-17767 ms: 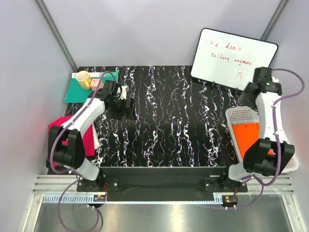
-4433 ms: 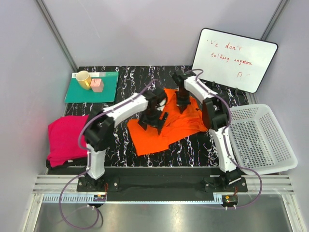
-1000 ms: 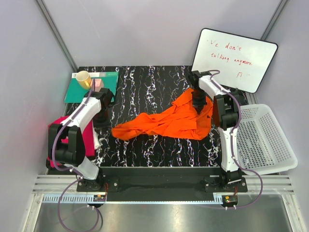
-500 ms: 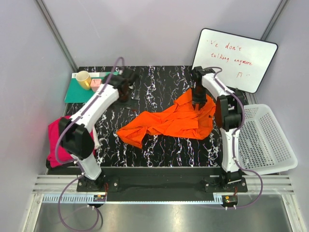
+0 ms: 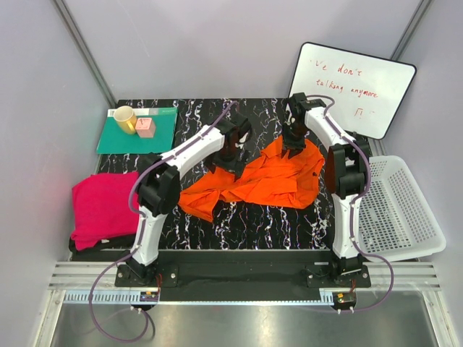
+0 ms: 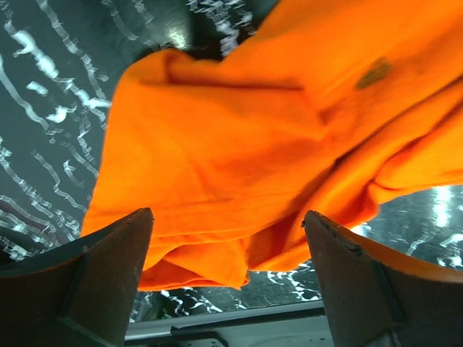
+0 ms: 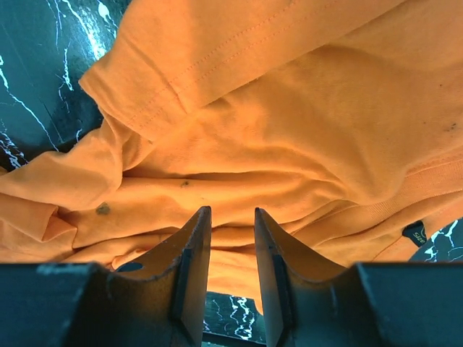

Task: Fold and stack the t-shirts
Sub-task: Flatten out the tshirt

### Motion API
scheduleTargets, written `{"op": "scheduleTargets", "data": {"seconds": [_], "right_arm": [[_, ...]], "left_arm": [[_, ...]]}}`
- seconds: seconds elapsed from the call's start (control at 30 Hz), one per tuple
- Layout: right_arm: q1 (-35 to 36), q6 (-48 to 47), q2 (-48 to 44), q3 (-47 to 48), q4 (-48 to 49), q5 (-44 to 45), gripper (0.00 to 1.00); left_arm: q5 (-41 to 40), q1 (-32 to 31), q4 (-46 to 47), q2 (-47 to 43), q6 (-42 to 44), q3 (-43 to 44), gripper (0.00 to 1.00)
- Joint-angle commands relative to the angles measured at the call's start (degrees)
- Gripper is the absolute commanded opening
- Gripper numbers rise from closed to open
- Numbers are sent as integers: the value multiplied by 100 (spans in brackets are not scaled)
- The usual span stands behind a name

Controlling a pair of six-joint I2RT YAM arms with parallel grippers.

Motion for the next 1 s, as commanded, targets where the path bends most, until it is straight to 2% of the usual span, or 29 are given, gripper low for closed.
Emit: {"op": "scheduleTargets", "data": {"seconds": [0.0, 0.03, 0.07, 0.1, 0.13, 0.17, 0.4, 0.53, 0.63, 0.97], "right_arm": [[26, 36, -12, 15, 56, -56, 38], [26, 28, 14, 24, 48, -39, 37], [26, 63, 75, 32, 48, -39, 37], [26, 63, 102, 32, 56, -65, 36], [26, 72, 119, 76, 56, -169, 36], [26, 89, 198, 111, 56, -240, 36], [140, 72, 401, 612, 39, -872, 35], [280, 63, 366, 621, 4, -1049, 36], [456, 10, 208, 481, 12, -1198, 36], [1159, -43, -328, -721, 153, -1682, 35]], "left_arm": [[645, -106, 31, 63, 262, 373, 78], [681, -133, 40, 81, 298, 364, 70], [717, -159, 31, 116, 315, 355, 56], [787, -211, 31, 151, 324, 347, 36], [787, -247, 22, 169, 324, 338, 4], [805, -308, 40, 195, 324, 303, 0], [901, -440, 215, 441, 149, 215, 0], [621, -432, 268, 818, -10, 398, 0], [252, -379, 242, 1100, -80, 575, 0], [339, -1, 382, 1241, -124, 716, 0]]}}
